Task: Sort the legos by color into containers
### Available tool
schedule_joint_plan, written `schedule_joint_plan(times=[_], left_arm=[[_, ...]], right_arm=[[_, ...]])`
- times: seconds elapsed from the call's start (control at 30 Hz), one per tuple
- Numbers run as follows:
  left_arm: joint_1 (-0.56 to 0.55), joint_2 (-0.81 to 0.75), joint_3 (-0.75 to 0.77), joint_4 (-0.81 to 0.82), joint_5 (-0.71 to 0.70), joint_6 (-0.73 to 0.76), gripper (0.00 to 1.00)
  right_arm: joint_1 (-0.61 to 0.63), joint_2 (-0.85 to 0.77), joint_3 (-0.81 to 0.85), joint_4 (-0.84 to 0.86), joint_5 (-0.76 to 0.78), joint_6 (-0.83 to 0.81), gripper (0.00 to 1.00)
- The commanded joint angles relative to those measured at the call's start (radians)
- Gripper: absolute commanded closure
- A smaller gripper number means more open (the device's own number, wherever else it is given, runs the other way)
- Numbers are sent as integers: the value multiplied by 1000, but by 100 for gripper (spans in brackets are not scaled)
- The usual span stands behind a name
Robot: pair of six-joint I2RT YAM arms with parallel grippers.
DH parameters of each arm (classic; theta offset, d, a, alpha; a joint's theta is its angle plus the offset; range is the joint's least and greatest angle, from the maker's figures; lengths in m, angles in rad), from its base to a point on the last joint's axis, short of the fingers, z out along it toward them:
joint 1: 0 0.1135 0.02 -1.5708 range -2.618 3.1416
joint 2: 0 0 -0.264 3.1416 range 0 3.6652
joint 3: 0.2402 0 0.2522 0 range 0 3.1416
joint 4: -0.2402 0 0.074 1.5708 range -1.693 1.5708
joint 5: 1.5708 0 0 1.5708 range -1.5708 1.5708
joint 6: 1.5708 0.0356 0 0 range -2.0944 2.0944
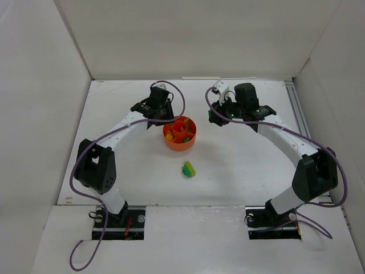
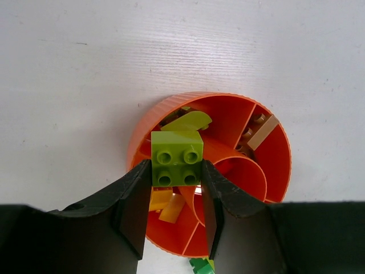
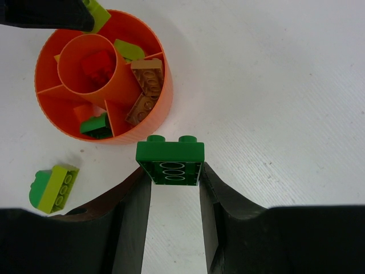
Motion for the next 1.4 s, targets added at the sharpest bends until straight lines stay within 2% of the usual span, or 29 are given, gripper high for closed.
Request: schedule_joint_plan(times=[0.0,0.27,0.4,0.57,0.73,0.8,0.9,1.37], left_arm=[[7,-8,49,22,16,16,85],[7,-8,49,41,34,16,56],[7,-17,49,41,45,25,51],[7,-17,49,41,45,25,49],[7,-49,40,50,36,25,39],[7,-58,40,50,36,25,27],[7,-80,31,50,25,25,0],[16,-156,-15,9,-53,-5,0]], right_arm=[[-8,-11,18,9,0,-10,100],[-8,-11,18,9,0,-10,100],[-8,-20,18,9,0,-10,100],[-8,-29,9,9,0,-10,100],[-8,-38,9,9,9,-10,100],[-8,-38,9,9,9,-10,100],[-8,-38,9,9,9,-10,100],[2,-38,0,9,9,-19,100]])
